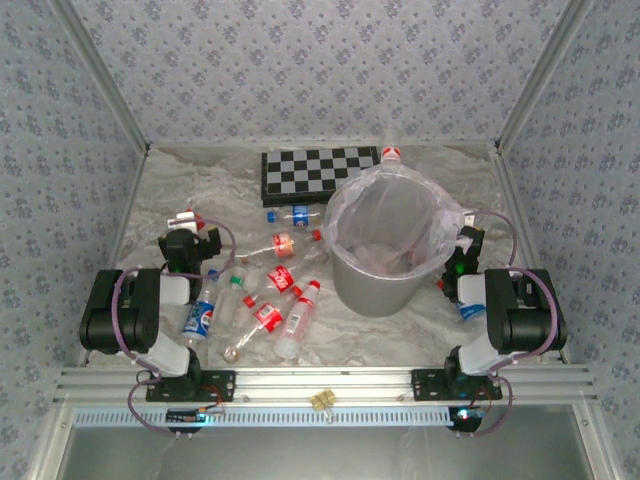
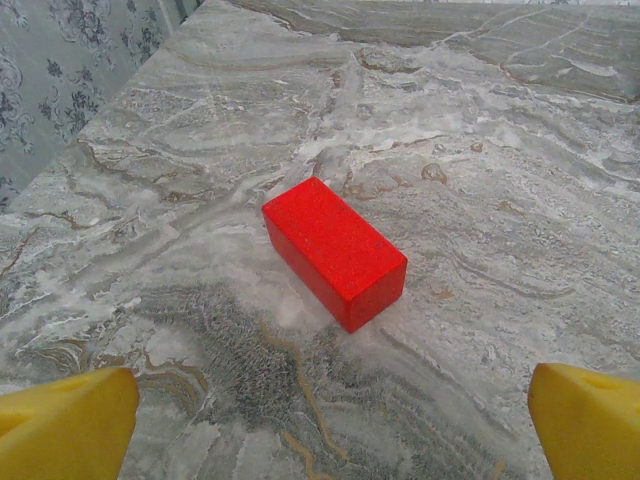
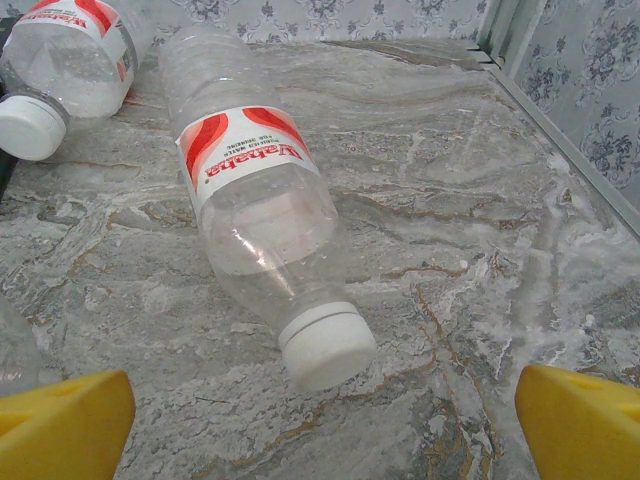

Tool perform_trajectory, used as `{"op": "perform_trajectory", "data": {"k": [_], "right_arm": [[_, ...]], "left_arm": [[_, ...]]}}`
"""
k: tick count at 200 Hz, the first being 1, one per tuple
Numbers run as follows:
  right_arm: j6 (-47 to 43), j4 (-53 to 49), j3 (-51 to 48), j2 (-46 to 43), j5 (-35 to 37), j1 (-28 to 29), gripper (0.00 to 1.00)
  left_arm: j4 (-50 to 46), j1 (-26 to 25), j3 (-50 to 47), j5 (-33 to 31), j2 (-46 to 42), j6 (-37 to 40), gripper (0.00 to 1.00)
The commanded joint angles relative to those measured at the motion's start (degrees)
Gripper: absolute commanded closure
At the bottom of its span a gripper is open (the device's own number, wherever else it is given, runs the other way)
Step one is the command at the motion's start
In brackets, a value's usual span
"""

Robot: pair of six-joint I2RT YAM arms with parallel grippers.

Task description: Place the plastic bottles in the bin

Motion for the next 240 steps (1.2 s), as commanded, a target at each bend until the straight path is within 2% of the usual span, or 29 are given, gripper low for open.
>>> {"op": "perform_trajectory", "data": {"k": [1, 42, 60, 84, 100, 120, 135, 150, 178, 200, 221, 240], "right_arm": [[-0.4, -1.2, 0.4, -0.1, -0.3, 0.0, 0.0], [-0.4, -1.3, 0.4, -0.1, -0.4, 0.0, 0.0], [-0.3, -2.4, 0.7, -1.2, -0.2, 0.0, 0.0], [4.5, -32.0, 11.1, -11.5, -1.1, -2.5, 0.0], [6.9, -47.5, 16.6, -16.6, -1.4, -4.7, 0.0], [10.2, -66.4, 23.1, -21.0, -1.5, -5.8, 0.0], [16.0, -82.0, 28.3, -22.4, -2.5, -6.5, 0.0], [18.9, -91.2, 31.2, -22.7, -4.7, -8.3, 0.0], [20.4, -95.1, 31.5, -23.2, -8.6, -12.2, 0.0], [19.6, -90.1, 30.5, -21.4, -10.0, -14.5, 0.0], [17.5, -83.4, 32.1, -14.8, -16.7, -16.5, 0.01], [14.3, -80.5, 38.6, -5.6, -21.1, -16.7, 0.02]], "left_arm": [[1.4, 0.1, 1.4, 0.7, -0.1, 0.3, 0.0], [1.6, 0.1, 1.4, 0.5, -0.2, 0.4, 0.0], [-9.5, -0.1, 5.2, -3.1, -4.9, -1.0, 0.0], [-25.6, -0.1, 10.5, -10.5, -14.1, -6.2, 0.0], [-40.8, -0.1, 15.9, -10.9, -20.5, -13.3, 0.0], [-55.2, -0.3, 22.0, -4.2, -26.7, -20.4, 0.01], [-61.6, -0.7, 25.6, 2.9, -31.0, -24.2, 0.05], [-66.3, -2.9, 29.7, 8.5, -33.9, -25.9, 0.08], [-72.4, -10.1, 38.7, 17.3, -34.8, -26.3, 0.14], [-72.9, -19.3, 43.7, 22.5, -32.1, -26.4, 0.16], [-72.0, -28.1, 46.7, 24.6, -28.0, -26.4, 0.17], [-72.2, -34.8, 49.8, 24.1, -23.8, -25.2, 0.17]]}}
